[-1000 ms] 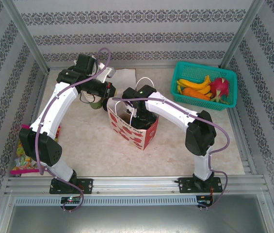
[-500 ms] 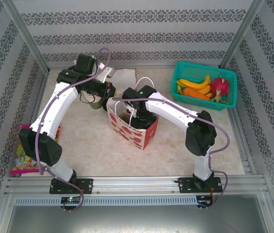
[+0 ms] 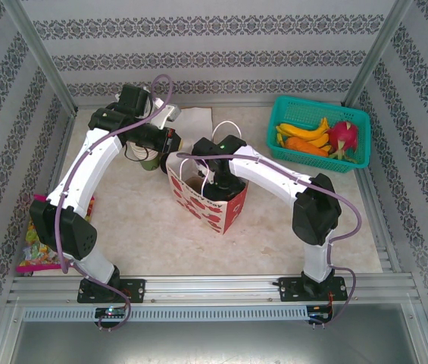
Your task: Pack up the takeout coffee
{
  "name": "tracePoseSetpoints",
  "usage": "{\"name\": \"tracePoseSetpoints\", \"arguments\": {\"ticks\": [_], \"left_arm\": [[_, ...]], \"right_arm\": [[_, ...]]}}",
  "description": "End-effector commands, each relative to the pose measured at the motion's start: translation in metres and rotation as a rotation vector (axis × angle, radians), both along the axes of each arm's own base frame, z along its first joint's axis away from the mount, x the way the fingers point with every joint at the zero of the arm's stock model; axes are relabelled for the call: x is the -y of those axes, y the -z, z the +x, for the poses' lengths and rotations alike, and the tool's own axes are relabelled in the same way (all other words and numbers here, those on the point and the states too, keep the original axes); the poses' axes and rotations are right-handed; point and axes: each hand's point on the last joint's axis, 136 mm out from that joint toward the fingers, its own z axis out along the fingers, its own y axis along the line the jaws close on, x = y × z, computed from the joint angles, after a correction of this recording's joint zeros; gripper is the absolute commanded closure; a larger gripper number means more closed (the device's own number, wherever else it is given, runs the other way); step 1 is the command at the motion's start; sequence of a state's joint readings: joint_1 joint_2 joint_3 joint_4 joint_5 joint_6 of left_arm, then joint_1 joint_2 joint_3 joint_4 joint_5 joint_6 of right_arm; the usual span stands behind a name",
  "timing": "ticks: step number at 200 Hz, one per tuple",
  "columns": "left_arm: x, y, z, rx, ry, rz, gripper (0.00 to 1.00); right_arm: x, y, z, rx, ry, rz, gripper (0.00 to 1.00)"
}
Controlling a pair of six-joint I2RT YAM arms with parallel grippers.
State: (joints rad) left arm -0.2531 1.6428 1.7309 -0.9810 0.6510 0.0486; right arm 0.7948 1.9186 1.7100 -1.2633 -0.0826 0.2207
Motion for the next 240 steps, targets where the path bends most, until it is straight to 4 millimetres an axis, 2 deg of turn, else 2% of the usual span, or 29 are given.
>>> {"name": "tracePoseSetpoints", "arguments": {"ticks": [1,192,240], "left_arm": [[-0.004,-0.017,0.002,0.072,0.005,-0.018,1.00],[-0.005,-0.018,0.001,0.070,0.006,-0.016,1.00],[-0.004,-0.018,0.001,0.069,0.007,-0.017,1.00]], "right_arm": [[0.004,-0.006,-0.003,0.026,0.011,-0.012,0.55],[0.003,-0.003,-0.003,0.027,0.007,-0.009,0.55],[0.009,0.011,-0.004,0.006,0.011,-0.040,0.56]]}}
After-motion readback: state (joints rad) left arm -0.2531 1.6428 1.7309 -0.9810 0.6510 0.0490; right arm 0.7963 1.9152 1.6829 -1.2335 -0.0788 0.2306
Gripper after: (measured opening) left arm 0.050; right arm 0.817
